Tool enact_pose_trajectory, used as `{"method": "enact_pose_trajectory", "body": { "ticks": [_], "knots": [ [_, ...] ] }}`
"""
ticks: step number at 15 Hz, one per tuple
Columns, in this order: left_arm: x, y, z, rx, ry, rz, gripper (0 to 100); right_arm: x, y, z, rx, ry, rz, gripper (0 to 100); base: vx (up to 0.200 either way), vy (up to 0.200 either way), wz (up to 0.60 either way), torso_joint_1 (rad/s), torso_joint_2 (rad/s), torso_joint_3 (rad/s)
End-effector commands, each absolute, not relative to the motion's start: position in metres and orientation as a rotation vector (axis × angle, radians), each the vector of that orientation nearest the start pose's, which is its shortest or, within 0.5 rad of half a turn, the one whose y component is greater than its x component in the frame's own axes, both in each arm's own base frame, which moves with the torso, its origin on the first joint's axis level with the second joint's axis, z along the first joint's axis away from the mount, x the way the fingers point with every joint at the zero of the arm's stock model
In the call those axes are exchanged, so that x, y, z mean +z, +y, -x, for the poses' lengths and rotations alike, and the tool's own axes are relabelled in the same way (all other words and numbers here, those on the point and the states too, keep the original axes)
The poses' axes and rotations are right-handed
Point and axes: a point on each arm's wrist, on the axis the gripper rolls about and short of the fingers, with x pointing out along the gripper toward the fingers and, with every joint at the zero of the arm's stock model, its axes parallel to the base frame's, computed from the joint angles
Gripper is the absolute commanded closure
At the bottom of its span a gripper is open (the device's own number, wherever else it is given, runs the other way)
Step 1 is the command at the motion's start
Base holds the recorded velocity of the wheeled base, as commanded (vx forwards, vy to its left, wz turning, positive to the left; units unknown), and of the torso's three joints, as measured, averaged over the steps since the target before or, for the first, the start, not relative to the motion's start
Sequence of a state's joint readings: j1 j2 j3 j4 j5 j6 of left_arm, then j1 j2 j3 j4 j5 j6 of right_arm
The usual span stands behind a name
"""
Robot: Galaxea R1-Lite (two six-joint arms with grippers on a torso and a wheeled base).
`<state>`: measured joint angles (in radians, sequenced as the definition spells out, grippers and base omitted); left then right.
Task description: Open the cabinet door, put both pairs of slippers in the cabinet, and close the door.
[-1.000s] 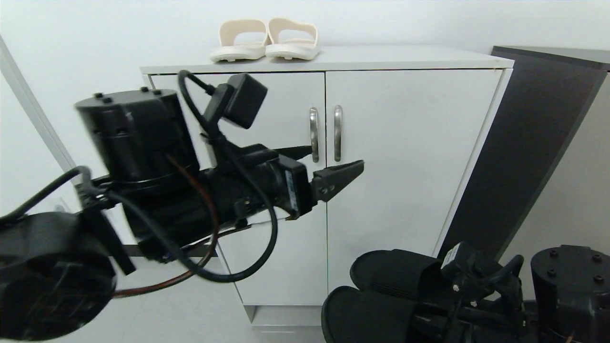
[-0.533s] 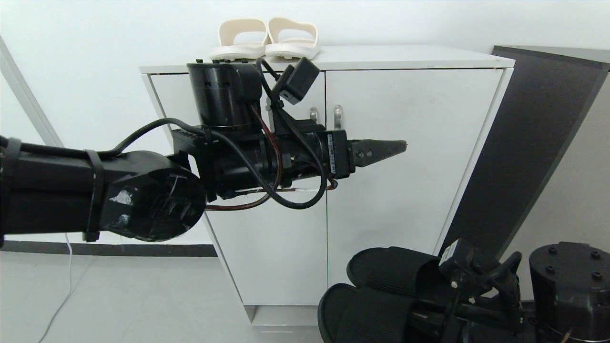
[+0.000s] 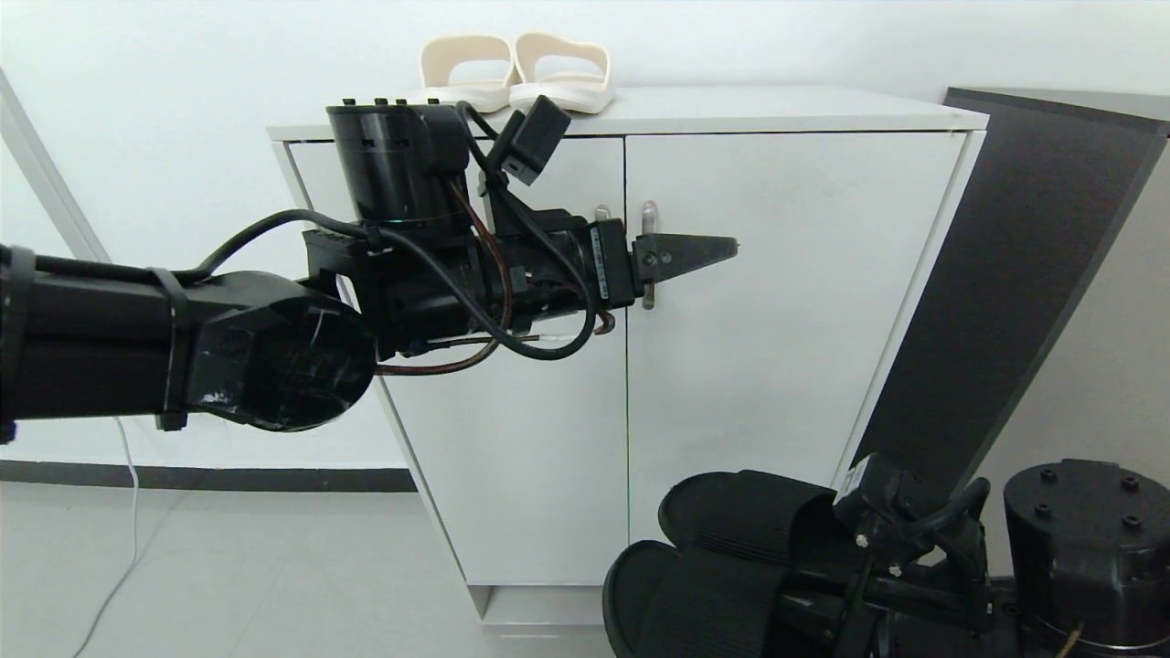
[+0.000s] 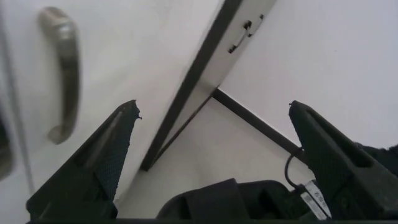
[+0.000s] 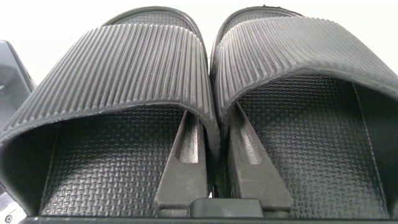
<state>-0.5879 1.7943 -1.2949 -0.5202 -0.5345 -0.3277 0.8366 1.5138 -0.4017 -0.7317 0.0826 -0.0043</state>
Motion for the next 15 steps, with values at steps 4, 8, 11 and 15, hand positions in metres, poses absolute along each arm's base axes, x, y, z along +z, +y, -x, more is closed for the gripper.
{"method": "enact_pose_trajectory", "body": {
  "ticks": [4,8,11,15],
  "knots": [
    [0.274,-0.205,-0.293,-1.055,0.152,0.292,0,0.138,0.167,-0.148,0.91,0.365,0.151,100,0.0,0.0,0.0,0.0,0.0,0.0],
    [0.268,-0.209,-0.301,-0.983,0.113,0.294,0,0.137,0.167,-0.148,0.91,0.368,0.153,100,0.0,0.0,0.0,0.0,0.0,0.0],
    [0.258,-0.213,-0.309,-0.933,0.11,0.27,0,0.137,0.167,-0.148,0.908,0.369,0.153,100,0.0,0.0,0.0,0.0,0.0,0.0],
    [0.258,-0.217,-0.315,-0.915,0.102,0.27,0,0.137,0.167,-0.148,0.908,0.369,0.153,100,0.0,0.0,0.0,0.0,0.0,0.0]
  ]
}}
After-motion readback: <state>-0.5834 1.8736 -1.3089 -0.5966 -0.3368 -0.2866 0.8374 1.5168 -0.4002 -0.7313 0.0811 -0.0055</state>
